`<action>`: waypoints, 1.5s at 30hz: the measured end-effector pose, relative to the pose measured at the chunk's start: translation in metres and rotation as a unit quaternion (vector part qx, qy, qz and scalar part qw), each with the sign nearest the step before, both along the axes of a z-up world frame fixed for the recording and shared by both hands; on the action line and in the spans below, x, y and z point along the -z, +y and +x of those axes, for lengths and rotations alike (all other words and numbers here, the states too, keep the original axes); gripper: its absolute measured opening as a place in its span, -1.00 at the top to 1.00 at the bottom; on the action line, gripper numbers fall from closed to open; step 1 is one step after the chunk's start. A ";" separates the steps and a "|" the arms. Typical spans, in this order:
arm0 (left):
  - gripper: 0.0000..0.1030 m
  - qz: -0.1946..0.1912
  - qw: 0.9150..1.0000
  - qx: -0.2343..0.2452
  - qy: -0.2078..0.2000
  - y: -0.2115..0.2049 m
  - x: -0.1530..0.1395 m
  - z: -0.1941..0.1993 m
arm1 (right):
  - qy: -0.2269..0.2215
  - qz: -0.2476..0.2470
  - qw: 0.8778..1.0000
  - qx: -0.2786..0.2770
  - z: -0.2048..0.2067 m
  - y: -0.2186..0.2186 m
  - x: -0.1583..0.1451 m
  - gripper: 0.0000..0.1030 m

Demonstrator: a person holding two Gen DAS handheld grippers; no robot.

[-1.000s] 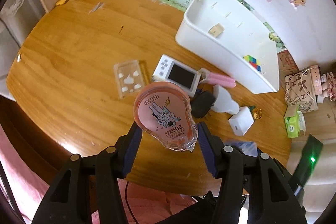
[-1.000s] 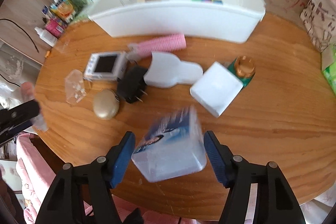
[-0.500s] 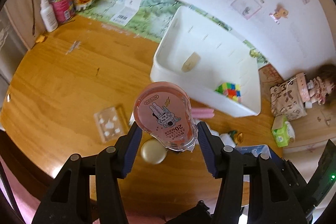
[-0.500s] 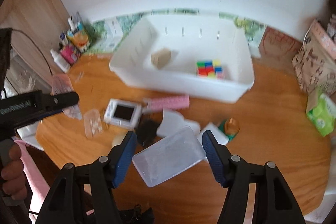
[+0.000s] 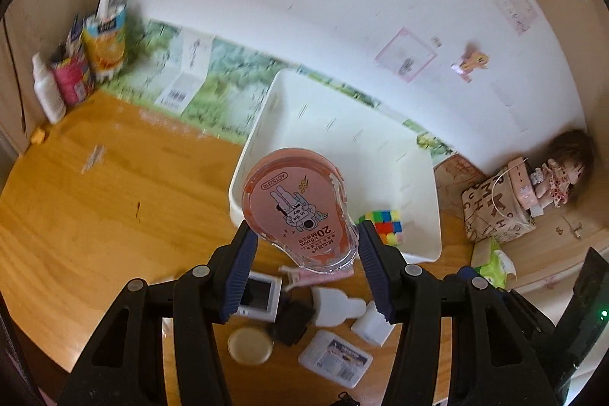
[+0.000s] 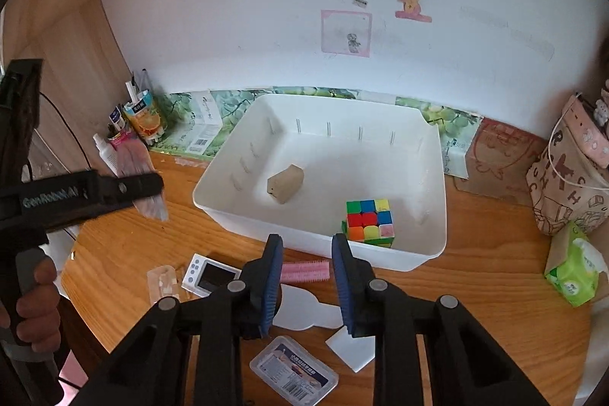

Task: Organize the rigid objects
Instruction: 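Carry the pink tape dispenser over the white bin with the left tool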

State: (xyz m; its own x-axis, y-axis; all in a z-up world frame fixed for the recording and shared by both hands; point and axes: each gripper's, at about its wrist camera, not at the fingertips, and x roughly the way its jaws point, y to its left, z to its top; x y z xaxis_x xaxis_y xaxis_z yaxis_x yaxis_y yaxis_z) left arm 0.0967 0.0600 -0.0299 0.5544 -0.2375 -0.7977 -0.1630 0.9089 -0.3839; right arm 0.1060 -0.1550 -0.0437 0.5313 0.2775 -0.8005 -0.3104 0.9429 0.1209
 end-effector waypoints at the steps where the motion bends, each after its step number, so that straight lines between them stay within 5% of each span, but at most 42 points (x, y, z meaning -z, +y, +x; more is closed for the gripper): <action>1: -0.12 0.004 1.000 0.001 -0.007 0.000 -0.002 0.000 | 0.004 0.003 1.000 0.001 0.001 -0.003 0.001 0.48; 13: -0.12 0.009 0.998 0.010 -0.058 -0.001 -0.009 -0.016 | 0.043 0.041 0.998 -0.033 -0.011 -0.017 0.024 0.45; 19: -0.12 0.004 0.997 0.014 -0.074 -0.002 -0.011 -0.031 | 0.054 0.053 0.993 -0.089 -0.036 -0.011 0.045 0.10; 24: -0.12 0.006 0.996 0.018 -0.083 -0.006 -0.010 -0.049 | 0.068 0.033 0.989 -0.130 -0.058 -0.004 0.069 -0.24; 38: -0.12 0.025 0.996 0.009 -0.088 -0.009 -0.007 -0.087 | 0.120 -0.045 0.978 -0.166 -0.080 0.006 0.137 -0.36; 45: -0.12 0.024 0.996 0.005 -0.091 -0.009 -0.006 -0.092 | 0.098 -0.070 0.978 -0.171 -0.082 0.006 0.143 -0.54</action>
State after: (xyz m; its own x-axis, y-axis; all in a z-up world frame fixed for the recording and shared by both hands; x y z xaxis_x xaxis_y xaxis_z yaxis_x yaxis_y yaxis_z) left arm 0.0044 0.0515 -0.0238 0.6889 -0.2069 -0.6947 -0.0863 0.9281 -0.3621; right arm 0.0236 -0.1493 -0.1868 0.2599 0.2935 -0.9200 -0.5943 0.7995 0.0872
